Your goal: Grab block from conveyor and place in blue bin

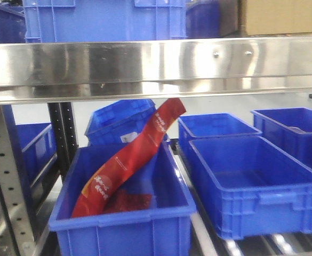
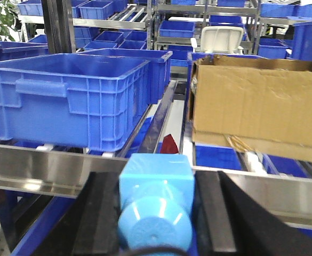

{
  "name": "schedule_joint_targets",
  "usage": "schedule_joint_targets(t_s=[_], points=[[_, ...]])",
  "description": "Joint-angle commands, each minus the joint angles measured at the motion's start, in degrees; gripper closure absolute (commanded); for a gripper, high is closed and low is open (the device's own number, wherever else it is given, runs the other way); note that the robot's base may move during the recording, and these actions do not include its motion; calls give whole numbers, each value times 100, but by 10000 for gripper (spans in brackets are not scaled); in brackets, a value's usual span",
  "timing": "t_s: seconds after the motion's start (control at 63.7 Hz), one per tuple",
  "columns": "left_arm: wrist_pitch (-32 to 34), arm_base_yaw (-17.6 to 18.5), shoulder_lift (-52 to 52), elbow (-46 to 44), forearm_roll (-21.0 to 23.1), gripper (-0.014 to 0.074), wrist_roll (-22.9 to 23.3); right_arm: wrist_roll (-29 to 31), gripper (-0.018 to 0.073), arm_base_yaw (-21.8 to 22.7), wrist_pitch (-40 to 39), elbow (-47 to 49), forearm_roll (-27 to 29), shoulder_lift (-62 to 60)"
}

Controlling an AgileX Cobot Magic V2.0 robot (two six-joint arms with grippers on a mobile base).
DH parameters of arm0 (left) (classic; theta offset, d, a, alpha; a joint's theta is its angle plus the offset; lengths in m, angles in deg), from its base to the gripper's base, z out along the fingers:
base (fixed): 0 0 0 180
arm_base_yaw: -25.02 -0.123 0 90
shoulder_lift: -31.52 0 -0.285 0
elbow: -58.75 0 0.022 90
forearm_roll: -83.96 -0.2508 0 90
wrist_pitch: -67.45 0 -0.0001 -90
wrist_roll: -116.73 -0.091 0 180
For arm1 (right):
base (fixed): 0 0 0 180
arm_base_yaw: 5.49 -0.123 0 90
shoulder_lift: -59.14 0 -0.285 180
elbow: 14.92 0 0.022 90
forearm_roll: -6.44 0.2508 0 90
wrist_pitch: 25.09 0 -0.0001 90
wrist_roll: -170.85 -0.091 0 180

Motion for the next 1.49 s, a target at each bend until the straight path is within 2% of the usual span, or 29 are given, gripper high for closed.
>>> schedule_joint_targets(t_s=[0.0,1.477], points=[[111,35,-12,-10,15,707,32,20,721,-10,-134,21,-42,-24],[111,35,-12,-10,15,707,32,20,721,-10,-134,21,-42,-24]])
